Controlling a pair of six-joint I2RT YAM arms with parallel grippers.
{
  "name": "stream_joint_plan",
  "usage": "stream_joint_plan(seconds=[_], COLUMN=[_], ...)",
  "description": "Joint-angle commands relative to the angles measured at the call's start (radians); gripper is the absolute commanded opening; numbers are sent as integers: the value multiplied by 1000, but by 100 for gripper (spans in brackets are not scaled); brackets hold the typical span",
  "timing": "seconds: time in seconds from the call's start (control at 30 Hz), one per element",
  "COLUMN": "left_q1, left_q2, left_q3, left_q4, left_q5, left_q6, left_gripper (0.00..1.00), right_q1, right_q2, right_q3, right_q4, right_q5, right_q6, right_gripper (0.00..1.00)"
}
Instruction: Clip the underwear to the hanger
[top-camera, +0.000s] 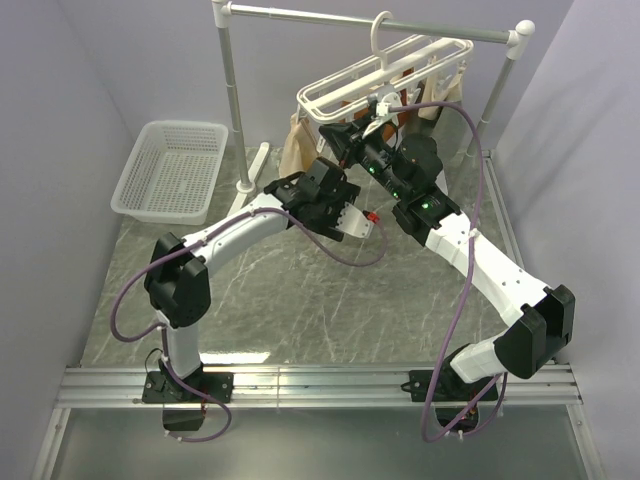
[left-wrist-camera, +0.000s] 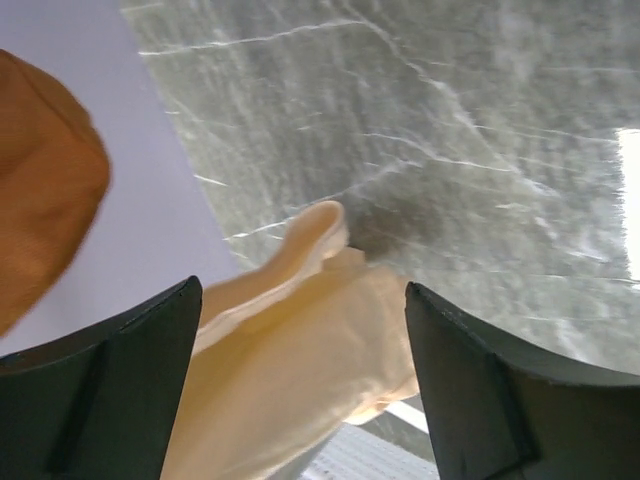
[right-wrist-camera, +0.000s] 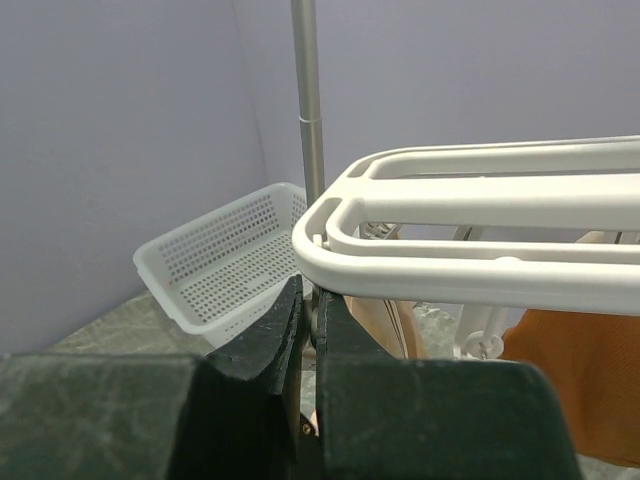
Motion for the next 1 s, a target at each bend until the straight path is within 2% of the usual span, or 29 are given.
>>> stream_joint_plan(seconds=[0.0, 0.33, 0.47, 0.67, 0.8, 0.9, 0.93, 0.97], left_q1=[8, 39, 54, 79, 90, 96, 97, 97], left_q2=[29, 140, 227, 290, 319, 331, 334, 333], left_q3=[80, 244, 391, 438, 461, 467, 467, 464], left_q4=[1, -71, -195, -273, -303, -301, -301, -303], left_q5=[-20, -21, -21, -21, -76, -86, -92, -92], left_q6=[68, 126, 114, 137, 137, 129, 131, 132], left_gripper=[88, 89, 88, 86, 84, 70, 57, 49], right_q1=[11, 11, 9, 8, 5, 2, 2, 0], right_q2=[-13, -31, -36, -43, -45, -48, -48, -49], right_q3=[36, 10, 3, -7, -13, -17, -17, -20], right_q4=[1, 21, 32, 40, 44, 46, 46, 46], right_q5=[-5, -9, -8, -6, -5, -5, -3, -3], right_q6=[-36, -52, -58, -61, -61, -58, -56, -56], right_gripper=[0, 0, 0, 0, 0, 0, 0, 0])
